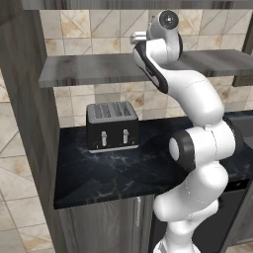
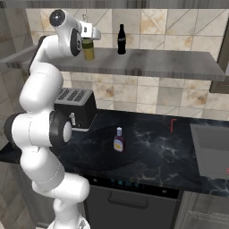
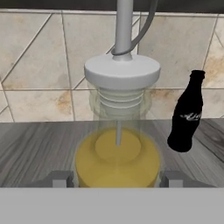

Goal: Pick the condiment bottle and oil and vinegar bottle from the counter and place them in the cabinet.

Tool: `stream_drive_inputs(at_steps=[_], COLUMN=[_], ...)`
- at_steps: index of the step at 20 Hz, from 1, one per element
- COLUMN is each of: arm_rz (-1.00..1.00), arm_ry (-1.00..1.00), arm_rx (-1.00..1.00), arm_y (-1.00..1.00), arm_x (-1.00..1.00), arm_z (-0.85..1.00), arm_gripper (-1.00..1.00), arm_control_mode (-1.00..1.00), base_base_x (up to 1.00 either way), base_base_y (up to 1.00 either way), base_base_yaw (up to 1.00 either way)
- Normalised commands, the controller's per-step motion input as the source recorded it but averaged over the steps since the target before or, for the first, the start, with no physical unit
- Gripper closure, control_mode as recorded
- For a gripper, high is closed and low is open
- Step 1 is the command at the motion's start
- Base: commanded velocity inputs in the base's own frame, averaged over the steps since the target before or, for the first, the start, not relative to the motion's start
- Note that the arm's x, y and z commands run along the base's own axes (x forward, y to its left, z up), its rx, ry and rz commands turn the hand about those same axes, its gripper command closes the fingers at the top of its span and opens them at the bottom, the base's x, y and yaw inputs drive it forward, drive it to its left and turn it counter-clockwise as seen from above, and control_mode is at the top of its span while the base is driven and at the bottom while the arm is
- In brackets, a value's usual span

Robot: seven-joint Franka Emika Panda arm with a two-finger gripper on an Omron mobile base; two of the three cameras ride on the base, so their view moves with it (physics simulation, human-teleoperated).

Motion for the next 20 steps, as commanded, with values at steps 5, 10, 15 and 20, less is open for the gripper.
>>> stream_drive_inputs(at_steps=[5,10,15,20], arm_rz=[0.0,0.0,-0.01,-0.02], arm_ry=[0.0,0.0,-0.01,-0.02], arm_rx=[0.0,0.0,0.0,-0.01], arm_y=[0.0,0.0,0.0,-0.03], arm_x=[0.0,0.0,-0.07,-0.43], arm_z=[0.0,0.14,0.3,0.23], arm_gripper=[-1.0,-1.0,-1.0,-1.0], arm_control_mode=[-1.0,-1.0,-1.0,-1.0], base_base_x=[0.0,0.0,0.0,0.0], base_base_y=[0.0,0.0,0.0,0.0], base_base_yaw=[0.0,0.0,0.0,0.0])
